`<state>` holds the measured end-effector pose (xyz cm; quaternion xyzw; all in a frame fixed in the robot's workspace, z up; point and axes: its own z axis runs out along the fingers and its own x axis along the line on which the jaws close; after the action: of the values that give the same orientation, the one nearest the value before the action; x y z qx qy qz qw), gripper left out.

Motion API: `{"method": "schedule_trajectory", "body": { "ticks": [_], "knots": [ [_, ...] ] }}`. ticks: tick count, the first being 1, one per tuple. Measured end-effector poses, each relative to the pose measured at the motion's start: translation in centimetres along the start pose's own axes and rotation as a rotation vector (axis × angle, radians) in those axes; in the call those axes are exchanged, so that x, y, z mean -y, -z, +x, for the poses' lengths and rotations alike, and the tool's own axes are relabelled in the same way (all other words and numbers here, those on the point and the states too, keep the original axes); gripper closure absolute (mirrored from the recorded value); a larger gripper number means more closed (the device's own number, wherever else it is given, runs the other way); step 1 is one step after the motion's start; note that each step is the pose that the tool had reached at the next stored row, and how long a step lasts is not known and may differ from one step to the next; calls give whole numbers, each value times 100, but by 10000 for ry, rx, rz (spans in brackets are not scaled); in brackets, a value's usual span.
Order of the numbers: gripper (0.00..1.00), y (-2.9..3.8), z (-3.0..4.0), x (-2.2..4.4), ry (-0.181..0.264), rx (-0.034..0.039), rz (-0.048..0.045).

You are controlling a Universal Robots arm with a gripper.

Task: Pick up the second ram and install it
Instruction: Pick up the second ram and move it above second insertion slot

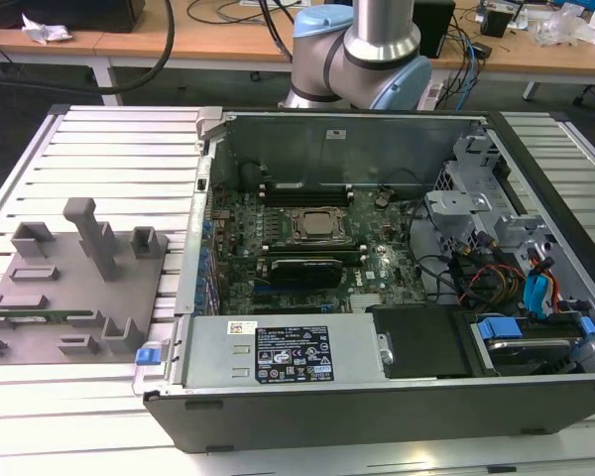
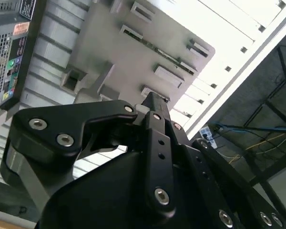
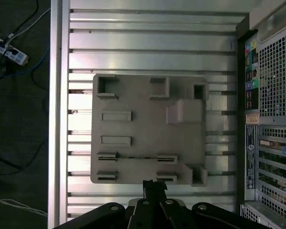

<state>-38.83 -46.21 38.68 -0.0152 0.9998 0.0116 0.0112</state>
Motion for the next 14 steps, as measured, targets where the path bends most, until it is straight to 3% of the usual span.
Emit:
{"method": "schedule_trajectory", "body": {
  "ticks": [6, 9, 11, 14],
  "knots": [
    [89, 0, 0, 0, 1464, -33, -34],
    [89, 0, 0, 0, 2775, -63, -63],
    [89, 0, 0, 0, 3104, -70, -71],
    [89, 0, 0, 0, 4274, -97, -97]
  ]
}}
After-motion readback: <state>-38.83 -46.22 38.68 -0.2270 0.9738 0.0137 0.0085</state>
